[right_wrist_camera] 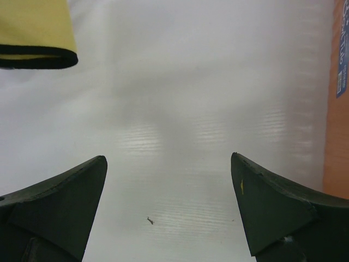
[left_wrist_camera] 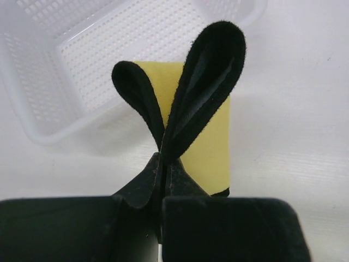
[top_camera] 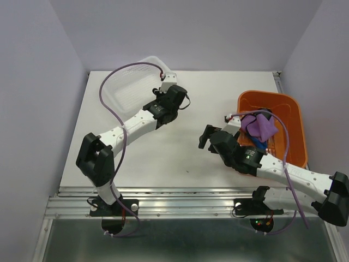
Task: Fold and stack the towels
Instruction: Neatly place the folded towel into the bin, then grab crumpled towel
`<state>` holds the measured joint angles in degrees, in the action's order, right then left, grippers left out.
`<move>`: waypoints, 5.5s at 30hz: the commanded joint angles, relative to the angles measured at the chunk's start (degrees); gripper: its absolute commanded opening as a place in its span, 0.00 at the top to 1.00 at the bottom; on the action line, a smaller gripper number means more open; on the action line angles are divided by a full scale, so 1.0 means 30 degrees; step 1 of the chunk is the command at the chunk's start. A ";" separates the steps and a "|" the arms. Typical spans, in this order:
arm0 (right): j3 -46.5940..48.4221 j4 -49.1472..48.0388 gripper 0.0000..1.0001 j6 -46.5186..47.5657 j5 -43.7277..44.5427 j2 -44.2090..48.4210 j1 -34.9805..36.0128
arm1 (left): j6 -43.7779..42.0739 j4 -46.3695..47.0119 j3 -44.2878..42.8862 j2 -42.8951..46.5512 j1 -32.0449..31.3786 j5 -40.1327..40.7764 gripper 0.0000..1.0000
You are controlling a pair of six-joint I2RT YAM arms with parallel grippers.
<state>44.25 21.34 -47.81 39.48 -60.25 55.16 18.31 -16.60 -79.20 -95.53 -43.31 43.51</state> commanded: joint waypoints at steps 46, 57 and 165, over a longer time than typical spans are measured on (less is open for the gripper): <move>-0.0014 0.1644 0.00 -0.1201 0.4943 -0.0718 -0.0104 | 0.3859 0.2369 -1.5173 -1.2072 0.8635 -0.9284 1.00; -0.0013 0.1734 0.00 -0.1231 0.5032 -0.0718 -0.0163 | 0.3744 0.2750 -1.4266 -1.2631 0.9104 -1.0427 1.00; 1.2043 0.0589 0.93 0.9433 -0.9547 -0.1919 -1.6657 | 0.4914 0.8199 1.3097 1.1597 0.4563 -1.3184 0.01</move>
<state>70.76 29.21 -22.00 23.22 -67.00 5.23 32.67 3.70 -41.08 -61.65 -29.23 6.11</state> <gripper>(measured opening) 0.094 0.986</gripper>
